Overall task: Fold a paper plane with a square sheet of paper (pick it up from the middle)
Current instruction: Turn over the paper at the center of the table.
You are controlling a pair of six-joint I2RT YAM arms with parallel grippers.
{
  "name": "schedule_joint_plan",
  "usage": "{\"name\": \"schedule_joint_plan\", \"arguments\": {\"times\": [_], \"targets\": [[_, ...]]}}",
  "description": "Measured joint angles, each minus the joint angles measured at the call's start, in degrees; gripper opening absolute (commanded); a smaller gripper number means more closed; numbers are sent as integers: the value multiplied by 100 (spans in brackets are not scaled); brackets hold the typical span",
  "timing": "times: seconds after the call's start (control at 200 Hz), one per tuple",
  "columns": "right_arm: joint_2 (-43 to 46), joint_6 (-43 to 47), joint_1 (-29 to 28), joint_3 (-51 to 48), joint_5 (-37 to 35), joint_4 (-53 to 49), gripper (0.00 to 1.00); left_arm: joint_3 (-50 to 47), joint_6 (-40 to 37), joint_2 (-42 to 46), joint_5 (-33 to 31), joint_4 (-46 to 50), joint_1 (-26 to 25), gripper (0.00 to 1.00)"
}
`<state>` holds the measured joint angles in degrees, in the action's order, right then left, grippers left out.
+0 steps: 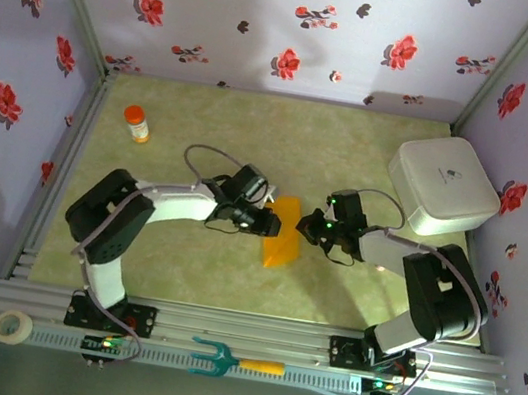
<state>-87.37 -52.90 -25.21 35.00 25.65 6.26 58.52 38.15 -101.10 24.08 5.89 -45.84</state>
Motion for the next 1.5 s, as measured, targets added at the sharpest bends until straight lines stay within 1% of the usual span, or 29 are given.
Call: {"name": "schedule_joint_plan", "arguments": {"times": [0.16, 0.275, 0.445, 0.535, 0.65, 0.81, 0.87, 0.945, 1.035, 1.185, 1.31, 1.44, 1.5], "targets": [[186, 404, 0, 483, -149, -610, 5, 2, -109, 636, -516, 20, 120, 33], [221, 791, 0, 968, -295, -1102, 5, 2, -216, 975, -909, 210, 267, 34], [391, 1296, -37, 1596, -844, -1978, 4, 2, -450, 1478, -1399, 509, 455, 37], [566, 1633, -149, 1875, -1340, -2406, 4, 2, -590, 1644, -1613, 538, 535, 38], [616, 2111, -466, 2310, -2157, -2946, 3, -103, -673, 1775, -1878, 476, 660, 38], [581, 2549, -990, 2833, -3497, -3755, 1, -872, -527, 2221, -2225, 179, 767, 39], [535, 2643, -1213, 2931, -4046, -3985, 0, -1209, -413, 2472, -2356, 120, 767, 41], [376, 2695, -1504, 3042, -4695, -4299, 0, -1598, -264, 2865, -2524, 105, 789, 41], [94, 2699, -1814, 3134, -5353, -4605, 0, -1917, -155, 3331, -2719, 133, 848, 45], [-446, 2682, -2361, 3241, -6166, -4889, 0, -2197, -74, 4111, -3069, 247, 1001, 48], [-962, 2586, -2662, 3482, -6446, -5038, 0, -2218, -59, 4621, -3307, 391, 1113, 51], [-1456, 2479, -2868, 3764, -6426, -5040, 0, -2234, -50, 5066, -3471, 586, 1154, 51], [-1655, 2415, -2938, 3893, -6308, -5034, 1, -2238, -26, 5209, -3515, 710, 1165, 51]]}}
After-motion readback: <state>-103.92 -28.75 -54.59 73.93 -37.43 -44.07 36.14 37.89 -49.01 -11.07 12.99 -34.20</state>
